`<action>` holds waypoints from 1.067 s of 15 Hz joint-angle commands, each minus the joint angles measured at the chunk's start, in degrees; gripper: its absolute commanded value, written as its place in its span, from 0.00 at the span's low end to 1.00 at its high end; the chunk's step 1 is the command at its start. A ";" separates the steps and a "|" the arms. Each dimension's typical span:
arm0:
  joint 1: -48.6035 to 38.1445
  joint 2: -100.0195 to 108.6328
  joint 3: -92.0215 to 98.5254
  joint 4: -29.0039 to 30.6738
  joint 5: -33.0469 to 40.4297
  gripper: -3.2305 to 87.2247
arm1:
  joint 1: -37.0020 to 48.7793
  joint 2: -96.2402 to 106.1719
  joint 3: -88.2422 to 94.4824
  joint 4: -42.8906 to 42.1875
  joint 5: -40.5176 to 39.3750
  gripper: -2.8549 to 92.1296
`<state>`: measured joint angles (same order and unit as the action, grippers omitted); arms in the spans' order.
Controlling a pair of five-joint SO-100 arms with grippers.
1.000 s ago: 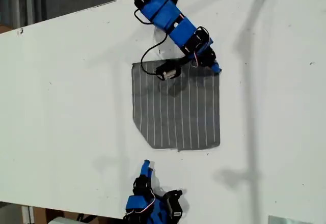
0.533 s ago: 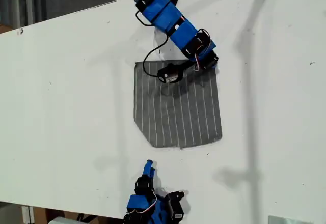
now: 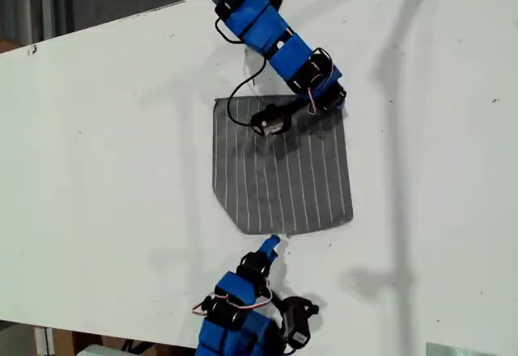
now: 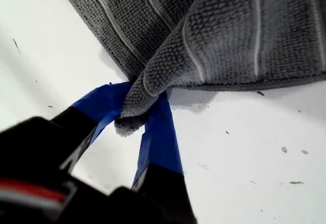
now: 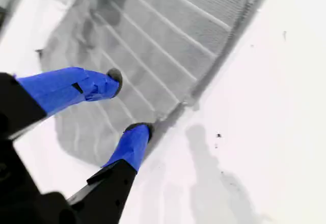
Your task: Grasp corners of a square towel and fold twice.
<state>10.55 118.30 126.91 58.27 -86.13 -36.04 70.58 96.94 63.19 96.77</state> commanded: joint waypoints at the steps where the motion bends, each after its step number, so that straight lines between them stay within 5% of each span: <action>1: 6.68 -14.15 -6.42 -3.96 -6.68 0.23 | 0.00 -0.97 0.44 -0.26 0.70 0.03; 5: 15.03 -30.50 -20.57 -0.70 -12.39 0.25 | 0.18 -1.58 0.70 -0.62 0.70 0.03; 9: 16.35 -44.65 -41.66 6.42 -8.35 0.26 | -0.09 -2.20 1.14 -1.32 0.79 0.03; 16: 15.82 -60.64 -63.11 10.11 -3.52 0.27 | 0.00 -2.55 1.14 -1.58 0.88 0.03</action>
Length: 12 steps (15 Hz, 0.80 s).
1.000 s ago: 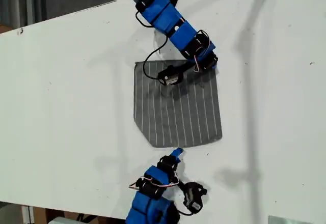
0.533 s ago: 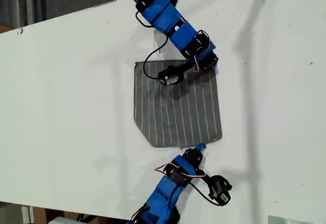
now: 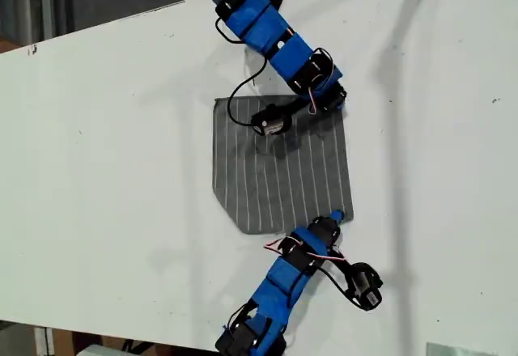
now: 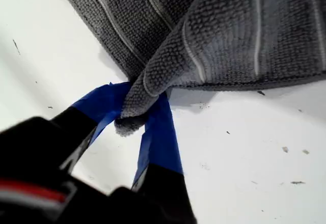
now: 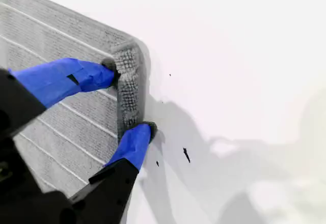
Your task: Grasp corners of a square towel and fold twice.
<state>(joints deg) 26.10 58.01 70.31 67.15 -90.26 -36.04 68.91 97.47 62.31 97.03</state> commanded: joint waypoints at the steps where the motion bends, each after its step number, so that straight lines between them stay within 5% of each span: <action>1: 0.44 -2.90 -10.02 2.37 0.79 0.27 | -0.09 -0.88 0.62 -0.70 0.62 0.03; 5: 1.76 -8.09 -12.13 1.05 -2.72 0.27 | -0.26 -0.88 0.53 -0.97 0.62 0.03; 7: 2.72 -11.16 -12.48 -0.44 -4.92 0.03 | -0.62 -0.79 -0.44 -0.53 0.62 0.03; 8: 3.25 -11.95 -13.01 -0.35 -5.36 0.03 | -0.79 -0.79 -1.93 0.70 0.44 0.03; 12: 3.69 -10.11 -18.46 8.70 -9.23 0.03 | -1.49 -1.49 -13.97 12.22 -0.35 0.03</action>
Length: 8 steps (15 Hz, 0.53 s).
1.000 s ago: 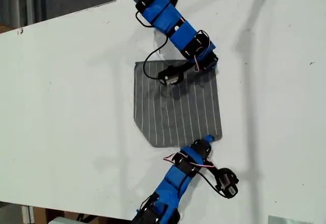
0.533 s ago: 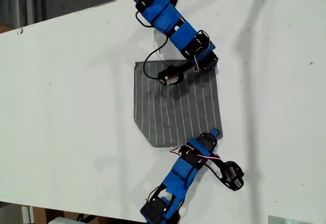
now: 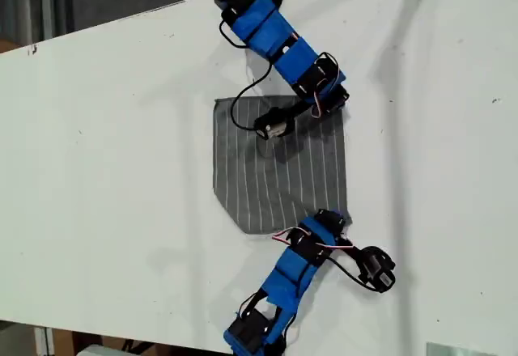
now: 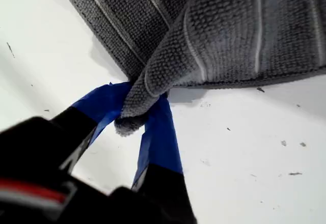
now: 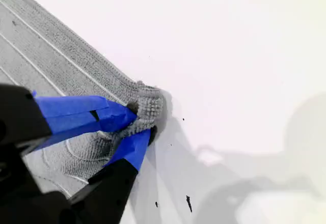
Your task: Grasp corners of a square towel and fold twice.
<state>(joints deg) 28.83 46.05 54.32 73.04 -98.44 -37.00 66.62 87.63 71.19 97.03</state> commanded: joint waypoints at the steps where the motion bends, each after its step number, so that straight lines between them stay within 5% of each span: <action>1: 0.62 3.08 -2.46 3.60 -0.88 0.03 | -0.62 1.32 -5.80 5.19 -0.35 0.03; 3: 1.05 6.86 -3.16 2.99 2.81 0.03 | -0.53 3.43 -7.29 6.94 0.00 0.03; 6: 2.46 13.89 -3.78 -6.68 20.83 0.03 | -0.26 4.66 -13.97 13.97 -0.44 0.03; 8: 2.64 19.69 -2.81 -6.24 23.73 0.03 | -0.35 7.82 -15.82 15.73 -0.44 0.03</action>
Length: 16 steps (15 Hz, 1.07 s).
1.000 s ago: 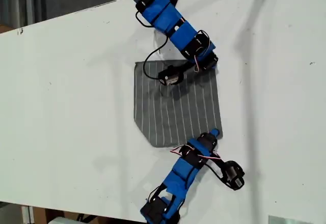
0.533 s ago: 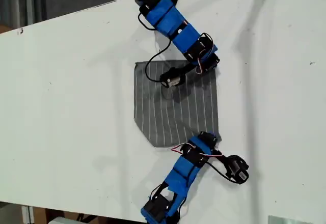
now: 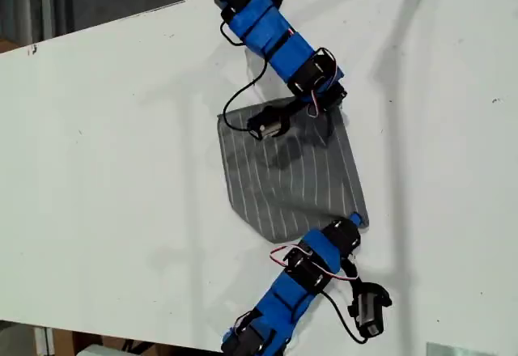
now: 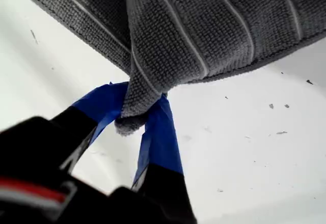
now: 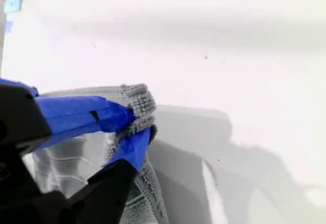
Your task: Grasp corners of a square towel and fold twice.
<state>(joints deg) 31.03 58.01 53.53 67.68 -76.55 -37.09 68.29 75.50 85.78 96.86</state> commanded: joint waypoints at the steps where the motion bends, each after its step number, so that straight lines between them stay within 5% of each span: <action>1: 0.44 10.02 -1.93 -0.44 2.55 0.03 | -0.44 8.09 -4.31 1.49 -0.70 0.03; 7: -9.23 14.41 7.12 12.57 -6.68 0.03 | 7.38 14.77 -2.29 5.89 -4.48 0.03; 16: -20.48 34.19 38.58 1.67 -7.91 0.03 | 29.62 27.69 17.23 -4.04 -18.37 0.03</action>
<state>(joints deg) 11.87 84.73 89.38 71.10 -83.85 -10.20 92.37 91.93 83.23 80.24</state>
